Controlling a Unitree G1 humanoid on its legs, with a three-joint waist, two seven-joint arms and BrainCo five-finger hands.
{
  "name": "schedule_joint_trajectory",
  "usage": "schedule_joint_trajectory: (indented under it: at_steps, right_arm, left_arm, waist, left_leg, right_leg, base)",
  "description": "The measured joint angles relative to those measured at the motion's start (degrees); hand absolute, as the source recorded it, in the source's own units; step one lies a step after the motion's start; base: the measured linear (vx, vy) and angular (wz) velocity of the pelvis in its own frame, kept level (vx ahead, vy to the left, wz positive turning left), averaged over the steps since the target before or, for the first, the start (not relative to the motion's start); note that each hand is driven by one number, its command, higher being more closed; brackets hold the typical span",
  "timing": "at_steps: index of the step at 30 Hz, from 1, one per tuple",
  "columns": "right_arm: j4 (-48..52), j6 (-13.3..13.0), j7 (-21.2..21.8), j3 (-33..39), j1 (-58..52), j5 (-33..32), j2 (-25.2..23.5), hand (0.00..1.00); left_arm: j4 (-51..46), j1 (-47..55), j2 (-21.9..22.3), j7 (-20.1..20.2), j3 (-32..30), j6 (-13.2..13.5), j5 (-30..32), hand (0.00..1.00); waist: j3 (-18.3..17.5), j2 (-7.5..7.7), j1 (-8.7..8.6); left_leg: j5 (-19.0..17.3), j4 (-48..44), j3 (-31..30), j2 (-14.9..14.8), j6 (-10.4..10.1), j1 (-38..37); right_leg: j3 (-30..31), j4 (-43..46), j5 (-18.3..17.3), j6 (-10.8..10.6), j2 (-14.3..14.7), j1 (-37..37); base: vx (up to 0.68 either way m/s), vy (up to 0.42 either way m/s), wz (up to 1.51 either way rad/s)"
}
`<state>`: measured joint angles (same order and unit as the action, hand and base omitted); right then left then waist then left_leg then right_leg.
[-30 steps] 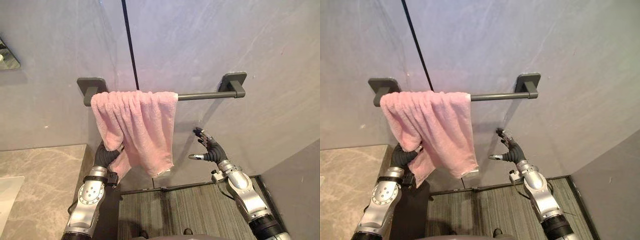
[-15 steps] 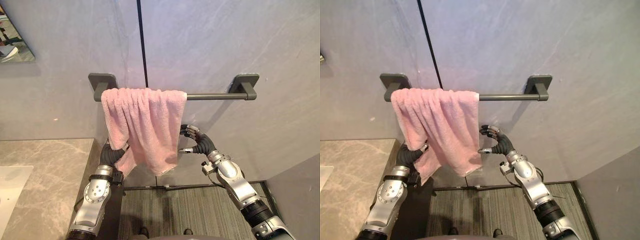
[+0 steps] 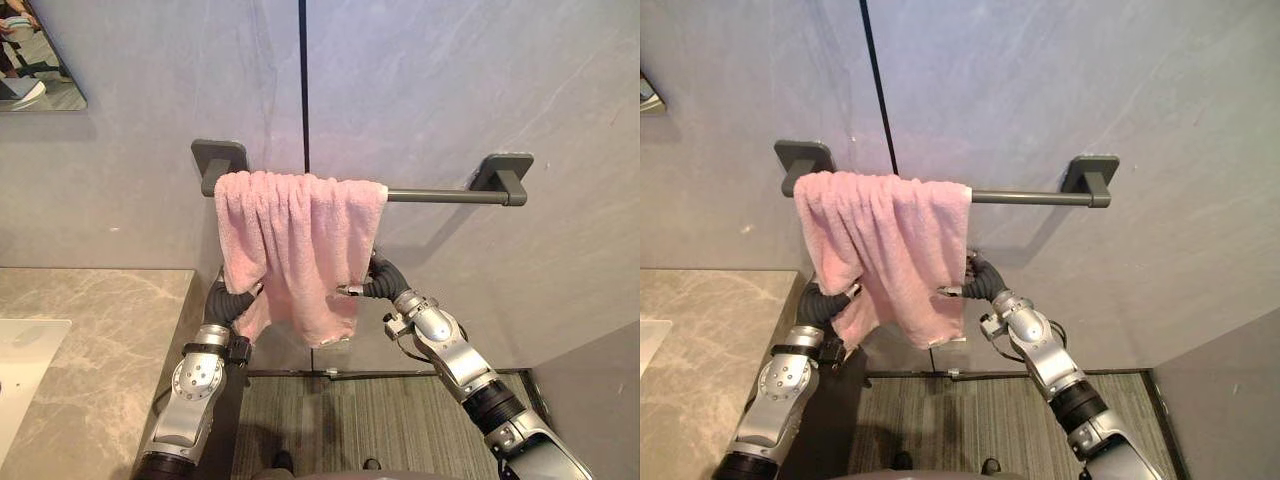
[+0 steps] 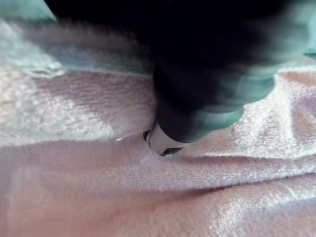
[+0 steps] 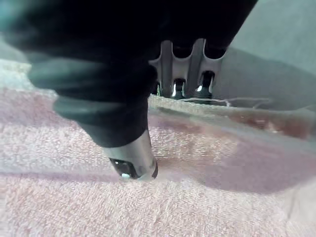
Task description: Organize washtable
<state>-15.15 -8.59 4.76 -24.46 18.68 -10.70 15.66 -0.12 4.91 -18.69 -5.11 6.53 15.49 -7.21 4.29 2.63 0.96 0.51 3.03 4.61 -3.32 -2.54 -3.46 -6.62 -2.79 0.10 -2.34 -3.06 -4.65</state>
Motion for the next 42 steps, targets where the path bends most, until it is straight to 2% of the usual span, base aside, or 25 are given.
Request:
schedule_joint_trajectory:
  at_steps: [16,23,25,36,42]
  right_arm:
    - [0.02,0.00,0.19,0.16,-0.01,-0.07,0.25,1.00]
    - [3.46,-0.12,0.05,8.07,-2.24,-2.06,0.66,1.00]
    - [4.70,-0.15,0.02,10.80,-3.17,-2.26,0.82,1.00]
    - [7.64,-1.69,0.06,15.39,-5.63,-2.30,0.83,1.00]
    - [7.33,-1.83,0.07,16.43,-7.04,-2.31,0.78,1.00]
  left_arm:
    - [-0.01,0.00,0.00,0.04,0.03,0.00,0.01,1.00]
    - [-3.55,0.14,0.66,-0.07,-3.26,0.16,0.00,1.00]
    - [-5.26,0.16,0.69,0.09,-4.63,0.89,0.01,1.00]
    - [-6.90,0.30,4.55,2.68,-4.49,1.11,0.04,1.00]
    - [-6.90,0.29,4.67,3.70,-3.60,1.10,0.03,1.00]
  waist:
    - [-0.01,0.02,-0.01]
    - [-0.01,0.02,-0.03]
    - [-0.01,0.01,-0.15]
    - [0.02,-0.06,-0.41]
    - [0.04,-0.17,-1.51]
  left_leg:
    - [0.01,0.01,0.06,-0.04,0.01,-0.25]
    - [0.39,0.57,0.16,-0.01,-0.01,-0.87]
    - [0.73,1.14,0.16,0.07,-0.05,-1.22]
    - [1.32,2.28,-0.23,0.49,-0.02,-1.48]
    - [1.26,2.28,-0.59,0.63,0.04,-1.08]
  right_leg:
    - [0.17,0.48,-0.03,0.02,0.00,0.00]
    - [0.21,0.72,-0.04,0.02,-0.01,-0.14]
    - [0.20,0.78,-0.06,0.03,-0.06,-0.16]
    - [-0.38,0.83,-0.37,-0.33,-0.45,-0.04]
    - [-0.67,1.92,-1.20,-0.58,-0.72,0.71]
  base:
    - [0.00,0.000,0.00]
    - [0.00,0.000,0.00]
    - [0.00,0.000,0.00]
    - [-0.01,-0.003,0.02]
    - [-0.01,-0.003,0.04]
